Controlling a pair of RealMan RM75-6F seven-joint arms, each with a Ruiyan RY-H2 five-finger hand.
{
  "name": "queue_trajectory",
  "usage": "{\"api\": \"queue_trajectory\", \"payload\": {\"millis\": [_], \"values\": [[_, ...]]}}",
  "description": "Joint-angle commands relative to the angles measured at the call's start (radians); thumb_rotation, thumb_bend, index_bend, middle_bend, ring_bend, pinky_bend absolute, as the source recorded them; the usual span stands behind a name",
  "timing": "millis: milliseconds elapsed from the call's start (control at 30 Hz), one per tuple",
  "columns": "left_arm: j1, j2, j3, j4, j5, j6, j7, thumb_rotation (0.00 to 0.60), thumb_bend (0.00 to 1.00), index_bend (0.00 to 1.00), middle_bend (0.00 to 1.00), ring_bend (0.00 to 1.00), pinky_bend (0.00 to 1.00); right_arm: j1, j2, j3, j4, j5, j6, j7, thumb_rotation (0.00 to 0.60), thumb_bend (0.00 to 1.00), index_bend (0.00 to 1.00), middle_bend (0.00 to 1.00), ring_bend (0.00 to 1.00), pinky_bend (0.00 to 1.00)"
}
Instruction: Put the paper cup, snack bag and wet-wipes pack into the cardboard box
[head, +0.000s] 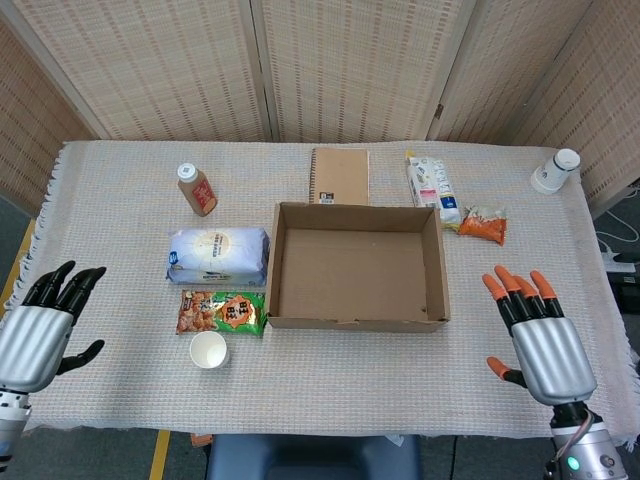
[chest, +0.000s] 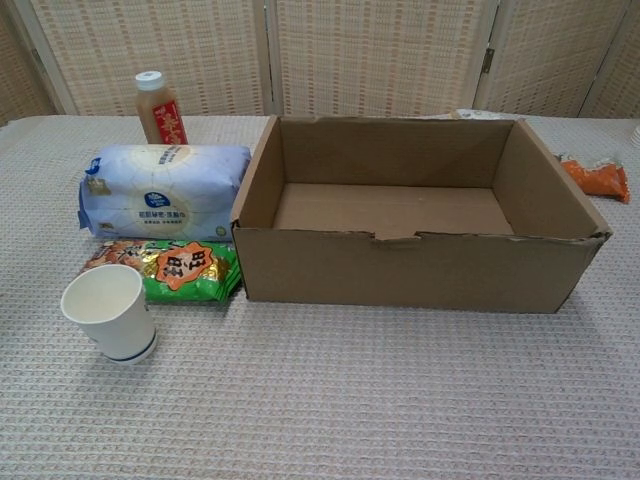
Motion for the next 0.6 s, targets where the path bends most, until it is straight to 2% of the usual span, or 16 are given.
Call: {"api": "queue_trajectory", "payload": {"millis": [33,200,367,500,600], "values": [[0.003,0.003,0.008,-0.002,-0.002,-0.009,-0.009,0.600,0.19,0.07,0.13,0.00,0.13,0.003,-0.002,0.002,0.000,0.006,-0.004,-0.002,0.600,0.08,0.04,0.00,0.00,0.00],[0.003,0.035,0.050,-0.044,-0.001,-0.081,-0.069,0.600,0.19,0.08,0.13,0.01,0.14,0.011,-0.004,0.003,0.000,0.020,-0.015,-0.013,0.600,0.08,0.04,0.00,0.00,0.00],[-0.001,0.054,0.118,-0.099,0.074,-0.180,-0.075,0.600,0.19,0.08,0.13,0.01,0.14,0.013,-0.010,-0.004,0.000,0.019,-0.023,-0.017,0.600,0.08,0.04,0.00,0.00,0.00],[-0.010,-0.011,0.158,-0.117,0.101,-0.258,-0.018,0.600,0.19,0.08,0.13,0.01,0.13,0.015,-0.015,-0.008,0.000,0.021,-0.029,-0.021,0.600,0.08,0.04,0.00,0.00,0.00],[-0.024,-0.109,0.154,-0.092,0.090,-0.289,0.030,0.600,0.19,0.08,0.13,0.01,0.13,0.014,-0.015,-0.012,0.000,0.015,-0.029,-0.021,0.600,0.08,0.04,0.00,0.00,0.00]]}}
